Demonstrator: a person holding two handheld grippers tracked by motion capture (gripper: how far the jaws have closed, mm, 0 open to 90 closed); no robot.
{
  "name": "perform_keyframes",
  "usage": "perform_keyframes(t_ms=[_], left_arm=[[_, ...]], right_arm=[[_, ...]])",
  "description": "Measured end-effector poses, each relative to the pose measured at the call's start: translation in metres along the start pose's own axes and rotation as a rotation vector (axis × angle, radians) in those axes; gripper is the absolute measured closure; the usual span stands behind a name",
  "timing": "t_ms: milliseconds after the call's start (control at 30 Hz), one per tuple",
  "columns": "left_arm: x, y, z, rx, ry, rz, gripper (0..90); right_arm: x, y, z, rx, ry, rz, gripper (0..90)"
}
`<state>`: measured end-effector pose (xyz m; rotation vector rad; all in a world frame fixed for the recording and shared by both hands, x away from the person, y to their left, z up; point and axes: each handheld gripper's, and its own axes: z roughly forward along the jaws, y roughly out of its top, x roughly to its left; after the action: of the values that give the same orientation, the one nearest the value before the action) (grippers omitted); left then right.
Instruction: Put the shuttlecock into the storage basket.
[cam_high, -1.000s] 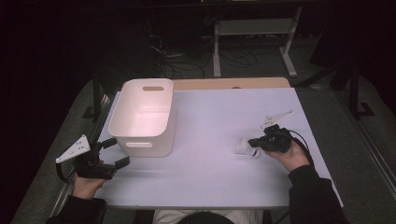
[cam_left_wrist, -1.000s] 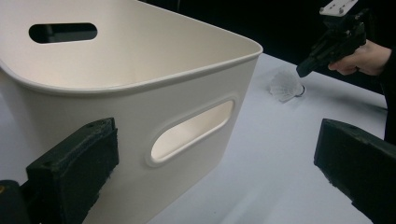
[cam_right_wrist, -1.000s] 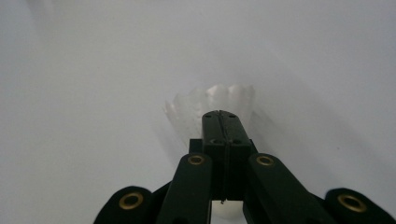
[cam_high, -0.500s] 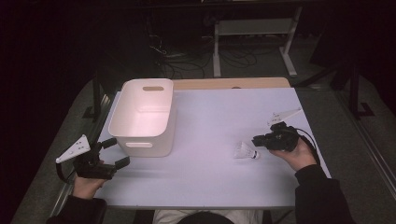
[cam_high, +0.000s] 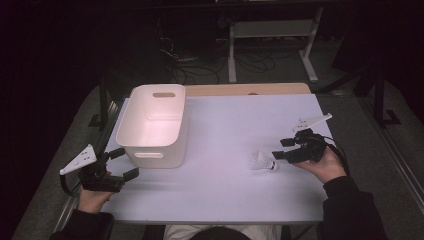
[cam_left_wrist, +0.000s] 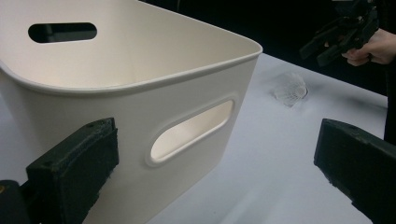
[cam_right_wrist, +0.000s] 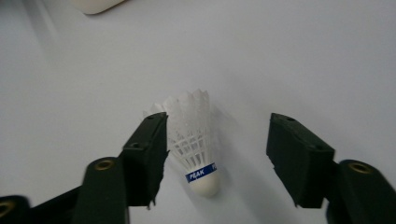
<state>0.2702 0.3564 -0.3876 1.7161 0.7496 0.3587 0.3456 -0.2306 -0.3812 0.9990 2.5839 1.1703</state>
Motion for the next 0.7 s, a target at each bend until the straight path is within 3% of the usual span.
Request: perform_keyframes(t_ms=[300, 500, 700], left_arm=[[0.0001, 0.0000, 0.0000, 0.000, 0.000, 0.001, 0.0], [0.0000, 0.0000, 0.0000, 0.000, 0.000, 0.000, 0.0], [0.0000, 0.0000, 0.0001, 0.000, 0.001, 0.000, 0.0]], right_arm=[[-0.0001, -0.0008, 0.0015, 0.036, 0.013, -0.018, 15.3], [-0.0004, -0.0002, 0.0021, 0.059, 0.011, -0.035, 12.5], [-0.0002, 0.0000, 0.0063, 0.085, 0.019, -0.058, 3.4]])
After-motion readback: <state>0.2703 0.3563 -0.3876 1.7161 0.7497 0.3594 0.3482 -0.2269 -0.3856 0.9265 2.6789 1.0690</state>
